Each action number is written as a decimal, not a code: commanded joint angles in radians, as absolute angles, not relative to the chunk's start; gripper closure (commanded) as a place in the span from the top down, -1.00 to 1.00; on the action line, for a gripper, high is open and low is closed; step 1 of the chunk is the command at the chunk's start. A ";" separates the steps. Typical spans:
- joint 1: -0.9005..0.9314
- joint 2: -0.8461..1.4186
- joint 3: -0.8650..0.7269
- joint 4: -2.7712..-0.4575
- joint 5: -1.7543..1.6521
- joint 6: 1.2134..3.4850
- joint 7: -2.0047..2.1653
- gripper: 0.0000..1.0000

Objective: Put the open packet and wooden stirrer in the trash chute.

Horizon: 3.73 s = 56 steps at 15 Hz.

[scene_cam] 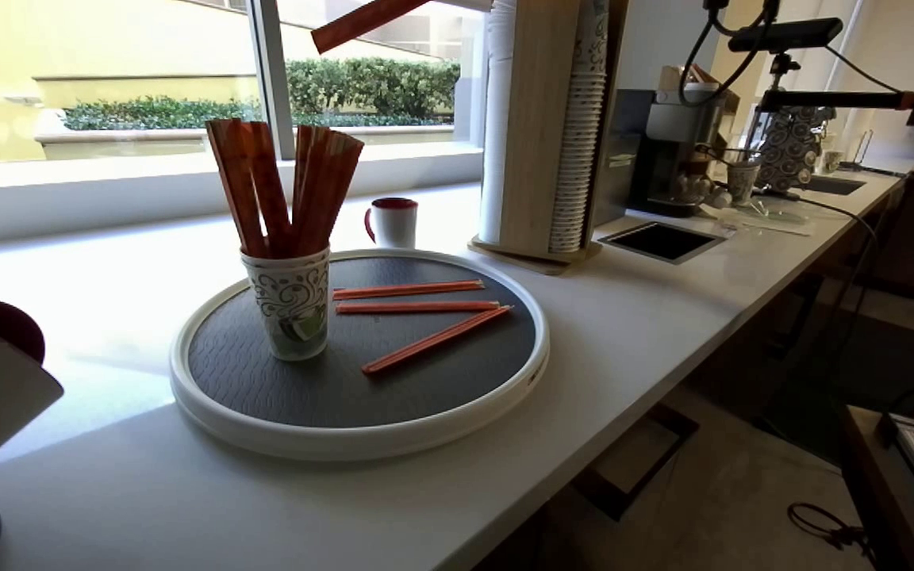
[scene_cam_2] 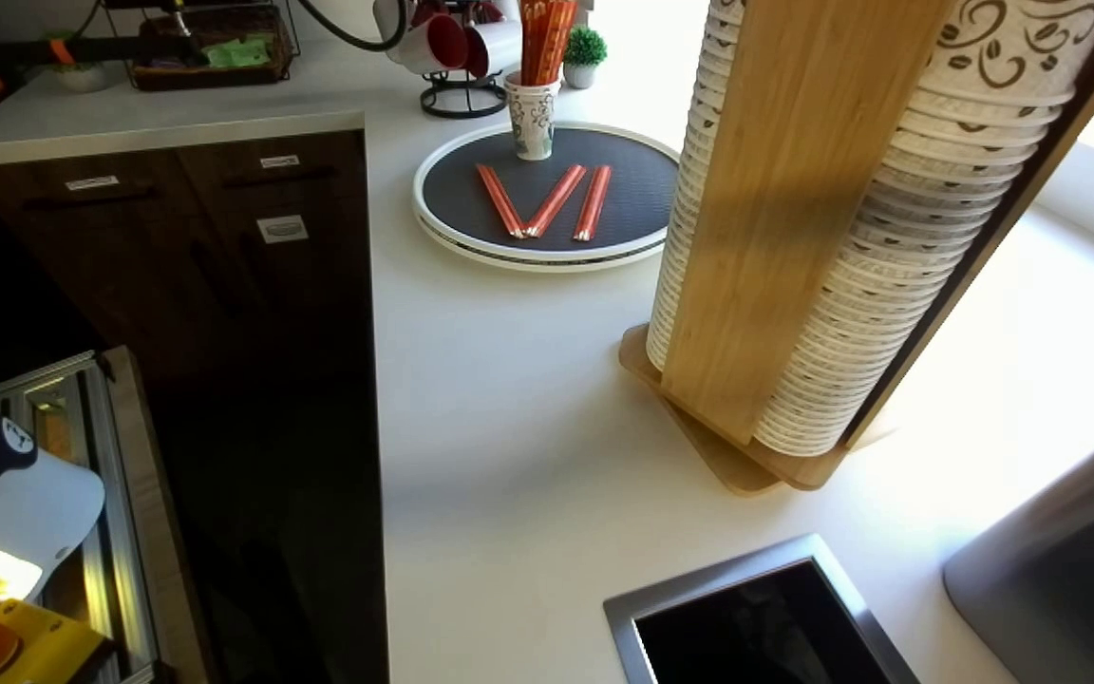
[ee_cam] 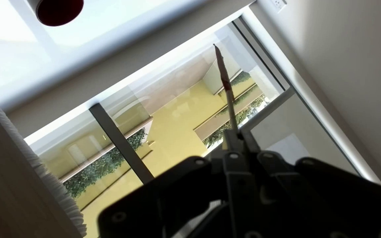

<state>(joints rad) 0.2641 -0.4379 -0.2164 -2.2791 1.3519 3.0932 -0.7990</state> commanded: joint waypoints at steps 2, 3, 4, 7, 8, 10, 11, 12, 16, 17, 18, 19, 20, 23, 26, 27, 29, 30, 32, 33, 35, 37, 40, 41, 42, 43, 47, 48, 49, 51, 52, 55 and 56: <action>0.249 -0.377 -0.209 -2.243 1.349 3.100 -0.694 -0.97; 0.250 -0.369 -0.214 -2.238 1.363 3.101 -0.672 -0.97; 0.251 -0.360 -0.219 -2.236 1.375 3.101 -0.651 -0.97; 0.267 -0.347 -0.242 -2.230 1.444 3.138 -0.652 -0.97; 0.256 -0.343 -0.242 -2.249 1.440 3.147 -0.646 -0.97; 0.231 -0.339 -0.235 -2.302 1.397 3.144 -0.579 -0.97; 0.205 -0.339 -0.219 -2.347 1.342 3.140 -0.519 -0.97; 0.189 -0.338 -0.212 -2.374 1.315 3.133 -0.481 -0.97; 0.091 -0.357 -0.148 -2.509 1.163 3.118 -0.306 -0.97; 0.067 -0.361 -0.129 -2.535 1.137 3.117 -0.268 -0.97; 0.035 -0.364 -0.105 -2.558 1.102 3.121 -0.231 -0.97; 0.008 -0.373 -0.083 -2.580 1.079 3.139 -0.208 -0.97; -0.005 -0.385 -0.074 -2.588 1.079 3.162 -0.206 -0.97; -0.049 -0.412 -0.045 -2.602 1.089 3.227 -0.212 -0.97; -0.094 -0.422 -0.018 -2.617 1.103 3.262 -0.219 -0.97; -0.110 -0.422 -0.008 -2.628 1.107 3.271 -0.219 -0.97; -0.134 -0.426 0.003 -2.644 1.115 3.273 -0.220 -0.97; -0.141 -0.426 0.006 -2.654 1.119 3.280 -0.225 -0.97; -0.166 -0.413 0.014 -2.667 1.110 3.324 -0.242 -0.97; -0.160 -0.415 0.006 -2.667 1.120 3.337 -0.243 -0.97; -0.166 -0.426 -0.008 -2.691 0.981 3.353 -0.114 -0.97; -0.166 -0.421 -0.014 -2.690 0.917 3.356 -0.056 -0.97; -0.146 -0.453 -0.034 -2.693 0.833 3.264 0.009 -0.97; -0.164 -0.454 -0.014 -2.684 0.886 3.218 -0.061 -0.97; -0.185 -0.462 -0.003 -2.683 0.877 3.169 -0.051 -0.97; -0.207 -0.483 0.004 -2.685 0.866 3.109 -0.046 -0.97; -0.322 -0.569 0.037 -2.683 0.760 2.855 0.015 -0.97; -0.360 -0.598 0.047 -2.677 0.715 2.781 0.039 -0.97; -0.381 -0.623 0.047 -2.665 0.681 2.717 0.053 -0.97; -0.352 -0.673 -0.022 -2.649 0.525 2.623 0.139 -0.97; -0.346 -0.697 -0.039 -2.640 0.477 2.579 0.167 -0.97; -0.358 -0.759 -0.069 -2.599 0.332 2.434 0.240 -0.97; -0.367 -0.778 -0.074 -2.587 0.296 2.382 0.263 -0.97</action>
